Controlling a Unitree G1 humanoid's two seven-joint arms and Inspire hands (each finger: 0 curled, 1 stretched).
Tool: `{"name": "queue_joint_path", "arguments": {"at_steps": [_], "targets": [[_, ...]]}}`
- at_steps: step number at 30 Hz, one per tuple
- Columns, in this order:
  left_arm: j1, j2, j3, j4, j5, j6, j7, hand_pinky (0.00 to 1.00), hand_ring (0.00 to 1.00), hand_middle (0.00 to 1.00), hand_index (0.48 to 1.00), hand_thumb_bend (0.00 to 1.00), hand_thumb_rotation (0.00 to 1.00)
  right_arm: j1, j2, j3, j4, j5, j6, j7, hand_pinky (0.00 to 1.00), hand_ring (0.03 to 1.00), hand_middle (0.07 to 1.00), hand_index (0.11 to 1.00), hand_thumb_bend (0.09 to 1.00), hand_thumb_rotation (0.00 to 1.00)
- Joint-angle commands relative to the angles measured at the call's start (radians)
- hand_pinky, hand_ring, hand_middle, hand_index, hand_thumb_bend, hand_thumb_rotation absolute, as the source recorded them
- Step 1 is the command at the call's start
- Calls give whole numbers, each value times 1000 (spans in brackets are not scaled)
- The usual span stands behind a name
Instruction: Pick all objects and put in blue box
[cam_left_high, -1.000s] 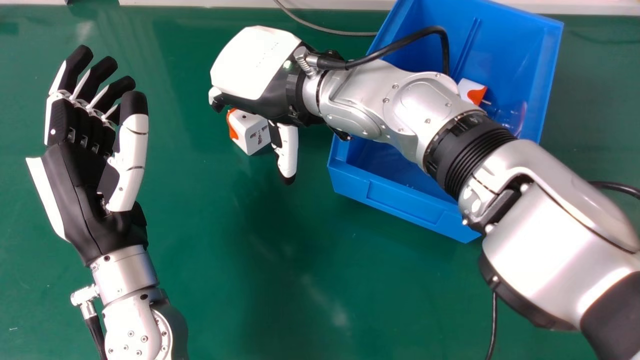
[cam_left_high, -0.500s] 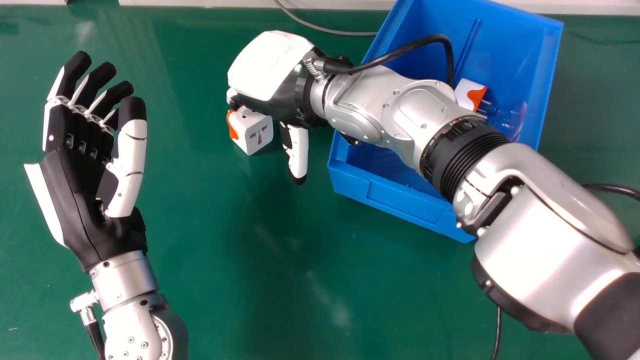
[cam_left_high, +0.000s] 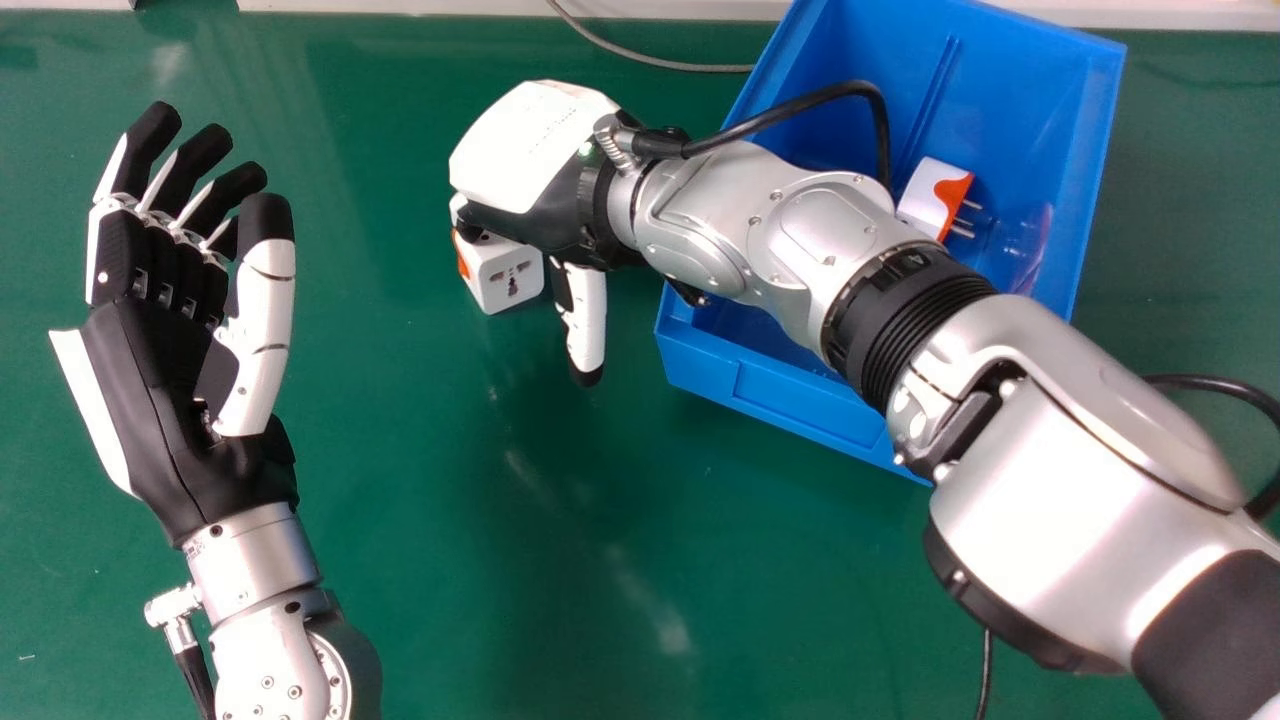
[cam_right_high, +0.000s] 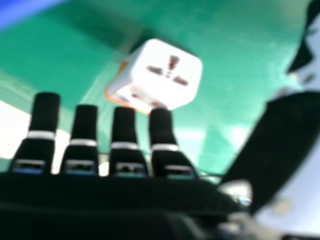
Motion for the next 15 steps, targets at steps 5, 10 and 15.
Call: {"name": "queue_joint_path", "arguments": {"at_steps": [5,10,15], "targets": [[10,-6,-4,-31,20,-21,11,644,700,762,794,638,393,-57,6,8,-3,6,2,-7,690,816,837,812,884,307],[17,-7,-7,-37,19,-23,11,641,698,760,794,636,394,-75,-2,23,-7,-2,-7,-28,720,821,838,814,881,314],[19,-8,-8,-39,10,-19,7,641,698,760,795,632,391,-92,-10,37,-3,-9,-6,-54,740,824,838,810,877,334]]}}
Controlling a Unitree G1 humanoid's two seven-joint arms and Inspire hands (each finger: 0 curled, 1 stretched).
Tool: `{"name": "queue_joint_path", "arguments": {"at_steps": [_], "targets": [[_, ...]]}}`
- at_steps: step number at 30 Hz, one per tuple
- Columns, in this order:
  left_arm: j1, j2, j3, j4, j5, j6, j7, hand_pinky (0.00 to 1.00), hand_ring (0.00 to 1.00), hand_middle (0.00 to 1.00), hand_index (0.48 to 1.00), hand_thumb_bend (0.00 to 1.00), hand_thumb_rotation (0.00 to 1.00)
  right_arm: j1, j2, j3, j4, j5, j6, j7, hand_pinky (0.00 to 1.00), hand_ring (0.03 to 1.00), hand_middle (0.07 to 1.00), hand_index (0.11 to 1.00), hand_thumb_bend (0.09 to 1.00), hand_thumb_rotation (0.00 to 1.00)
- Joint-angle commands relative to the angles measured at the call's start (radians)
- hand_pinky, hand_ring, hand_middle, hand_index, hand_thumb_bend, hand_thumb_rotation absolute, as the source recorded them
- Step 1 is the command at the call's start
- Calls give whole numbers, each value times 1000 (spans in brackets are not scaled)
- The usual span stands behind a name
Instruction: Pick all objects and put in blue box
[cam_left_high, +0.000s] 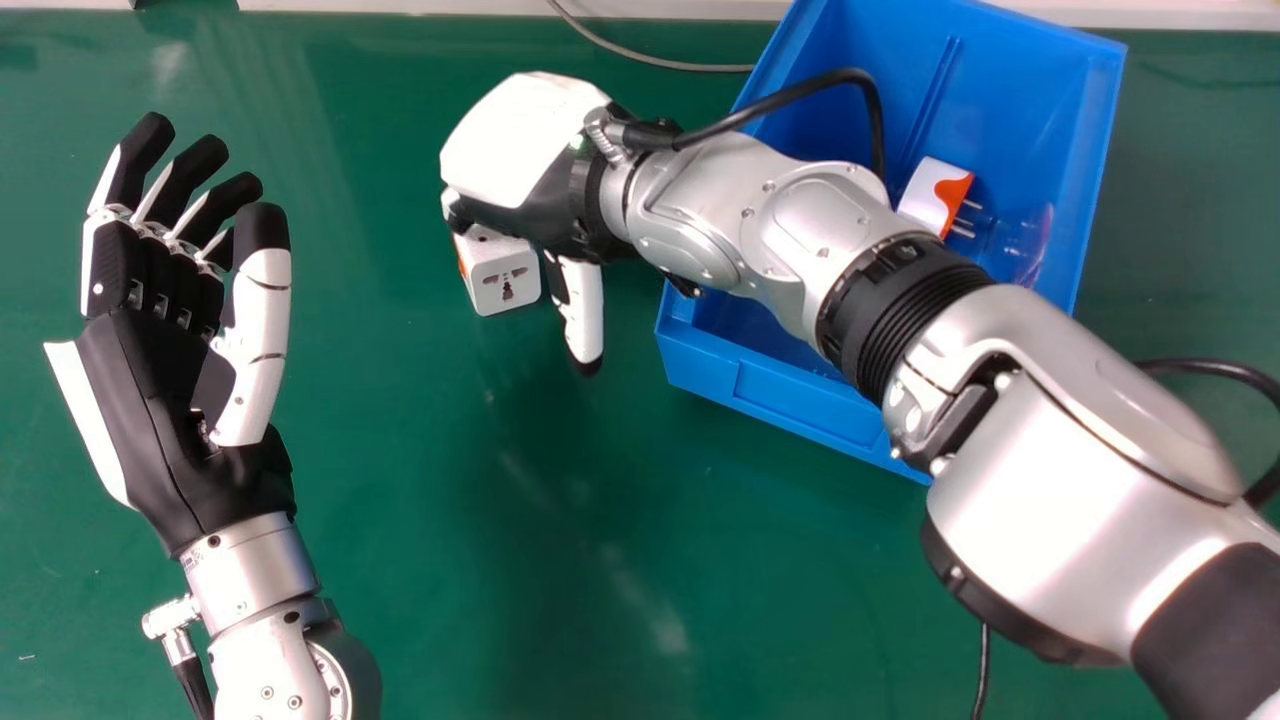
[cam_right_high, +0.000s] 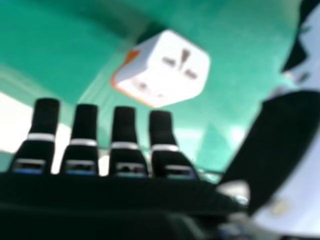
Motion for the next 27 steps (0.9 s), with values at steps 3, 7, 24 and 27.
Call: {"name": "queue_joint_path", "arguments": {"at_steps": [3,7,24,27], "targets": [[1,-4,-6,-19,10,-23,-1,642,698,760,797,627,388,-61,-16,8,-3,-3,-7,-34,698,807,833,802,879,354],[-2,-5,-6,-20,11,-20,1,641,698,759,798,625,389,-63,-21,5,-4,5,-11,-32,667,807,839,801,883,366],[8,-23,-16,-16,13,-44,0,640,698,760,796,623,387,-23,-10,1,-4,22,11,-36,708,823,841,811,885,373],[16,-31,-20,-23,16,-54,3,639,697,757,797,623,386,-17,4,7,-1,17,30,-30,724,833,854,851,888,360]]}}
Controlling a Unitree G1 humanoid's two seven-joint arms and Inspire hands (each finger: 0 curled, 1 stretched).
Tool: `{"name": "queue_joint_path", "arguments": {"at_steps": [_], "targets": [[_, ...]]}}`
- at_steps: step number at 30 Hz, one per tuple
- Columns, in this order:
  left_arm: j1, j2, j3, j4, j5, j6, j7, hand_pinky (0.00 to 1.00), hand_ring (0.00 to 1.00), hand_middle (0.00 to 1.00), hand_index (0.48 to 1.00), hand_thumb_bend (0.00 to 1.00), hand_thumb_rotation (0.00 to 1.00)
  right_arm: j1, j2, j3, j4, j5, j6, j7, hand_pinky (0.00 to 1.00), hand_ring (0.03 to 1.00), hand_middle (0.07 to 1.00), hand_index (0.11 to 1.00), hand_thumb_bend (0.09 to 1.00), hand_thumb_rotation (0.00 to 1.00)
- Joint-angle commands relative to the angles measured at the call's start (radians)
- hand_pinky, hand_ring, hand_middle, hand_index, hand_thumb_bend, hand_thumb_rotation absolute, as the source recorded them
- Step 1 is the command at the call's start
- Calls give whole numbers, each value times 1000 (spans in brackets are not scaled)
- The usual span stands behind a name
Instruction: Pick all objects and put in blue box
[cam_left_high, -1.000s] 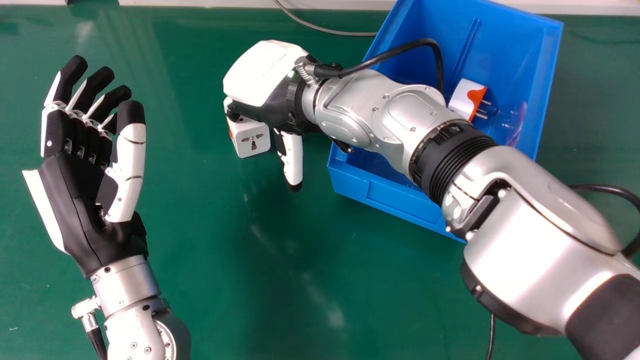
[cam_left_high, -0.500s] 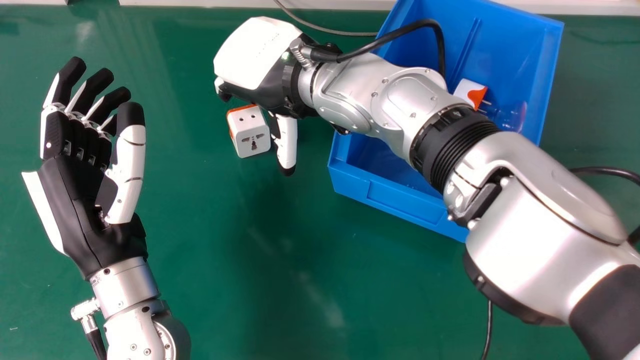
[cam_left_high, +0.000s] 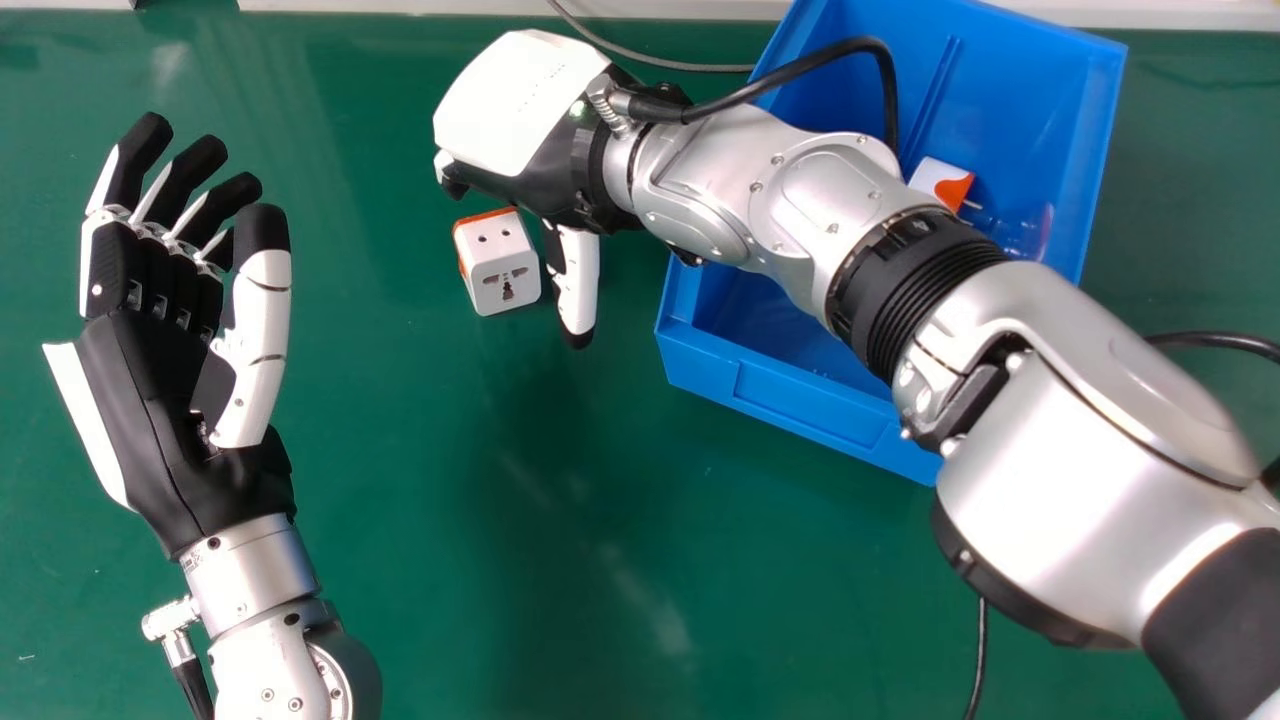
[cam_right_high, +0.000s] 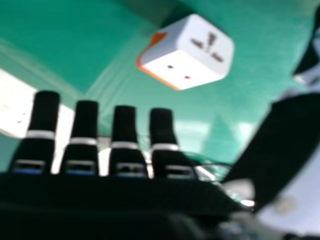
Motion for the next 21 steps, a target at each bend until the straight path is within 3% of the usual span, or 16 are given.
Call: {"name": "queue_joint_path", "arguments": {"at_steps": [1,4,8,12,17,21], "targets": [[12,-25,-13,-27,16,-34,4,639,697,757,797,623,386,-5,20,-4,2,11,27,3,724,833,854,851,888,360],[27,-32,-19,-39,18,-38,8,638,696,755,797,625,386,4,39,-3,11,11,46,-5,722,834,858,868,890,358],[42,-42,-26,-49,11,-40,12,638,695,754,796,628,389,17,64,-7,25,14,69,-21,721,837,868,889,892,354],[62,-51,-39,-68,15,-41,18,637,691,750,794,637,393,27,80,-8,35,15,87,-20,685,827,883,917,898,338],[90,-66,-62,-91,36,-46,38,634,690,750,797,641,402,45,89,5,45,3,110,-31,691,852,913,956,906,311],[123,-80,-85,-118,60,-45,60,632,692,753,800,639,405,57,93,16,53,-6,129,-37,686,856,918,965,908,304]]}}
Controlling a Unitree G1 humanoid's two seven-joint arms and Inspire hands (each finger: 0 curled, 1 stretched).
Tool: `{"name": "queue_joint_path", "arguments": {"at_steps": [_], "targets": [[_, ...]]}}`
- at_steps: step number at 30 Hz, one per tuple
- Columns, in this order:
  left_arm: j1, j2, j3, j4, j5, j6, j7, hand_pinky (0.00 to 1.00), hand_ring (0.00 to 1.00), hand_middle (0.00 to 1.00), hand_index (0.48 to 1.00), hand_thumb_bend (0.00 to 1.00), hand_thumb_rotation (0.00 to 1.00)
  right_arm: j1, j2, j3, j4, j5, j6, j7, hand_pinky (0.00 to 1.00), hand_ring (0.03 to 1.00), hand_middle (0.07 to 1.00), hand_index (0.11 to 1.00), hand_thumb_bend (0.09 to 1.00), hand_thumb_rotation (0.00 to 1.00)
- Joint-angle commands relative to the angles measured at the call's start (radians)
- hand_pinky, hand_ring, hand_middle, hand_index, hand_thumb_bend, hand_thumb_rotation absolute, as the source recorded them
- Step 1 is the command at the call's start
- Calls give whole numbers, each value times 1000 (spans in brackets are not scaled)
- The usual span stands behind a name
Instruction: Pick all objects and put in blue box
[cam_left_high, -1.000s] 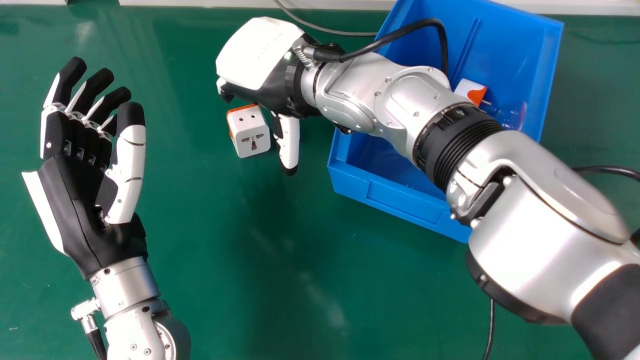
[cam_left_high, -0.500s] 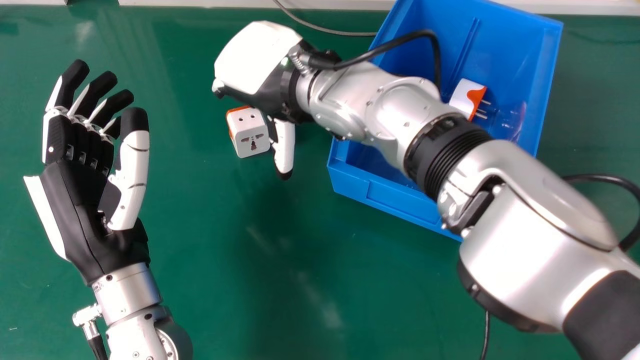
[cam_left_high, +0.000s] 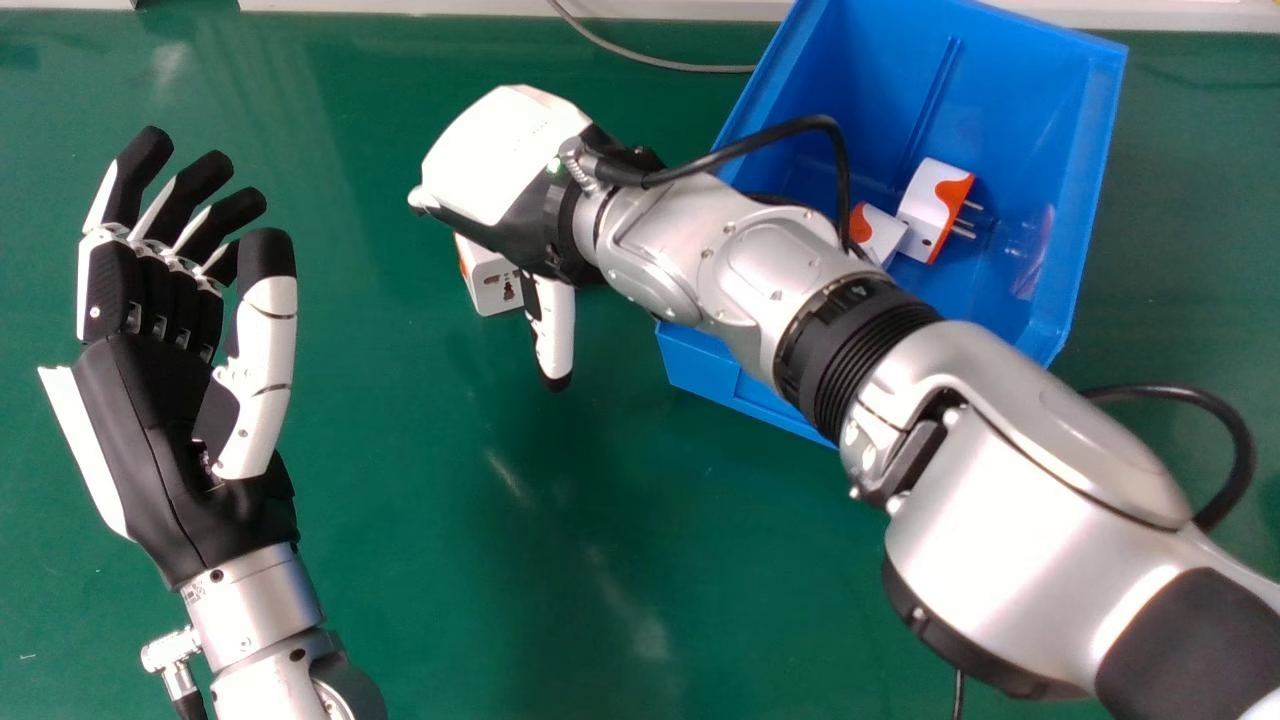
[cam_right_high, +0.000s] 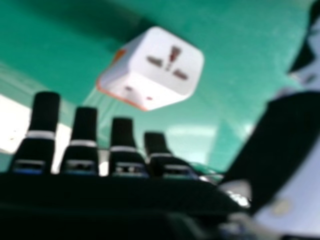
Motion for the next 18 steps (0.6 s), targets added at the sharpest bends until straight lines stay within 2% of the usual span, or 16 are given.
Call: {"name": "queue_joint_path", "arguments": {"at_steps": [1,4,7,11,15,18], "targets": [[28,-78,-21,-36,17,-21,18,632,692,753,800,639,405,-3,2,6,3,-3,19,-20,686,856,918,965,908,304],[51,-78,-31,-44,24,-23,32,628,688,752,802,625,403,2,7,11,9,0,27,-15,674,847,913,965,902,305],[63,-76,-38,-51,16,-22,37,630,690,754,805,612,397,7,14,16,15,1,33,-4,663,839,907,959,896,306],[59,-67,-36,-38,4,-31,41,634,691,753,806,608,392,15,22,19,20,1,32,7,648,834,902,947,896,308],[54,-69,-38,-30,-2,-30,45,634,688,751,805,611,391,27,21,13,21,15,5,48,640,820,881,908,897,298],[51,-69,-39,-24,1,-30,48,635,688,750,805,615,393,44,16,26,18,4,-28,55,635,818,877,898,895,293]]}}
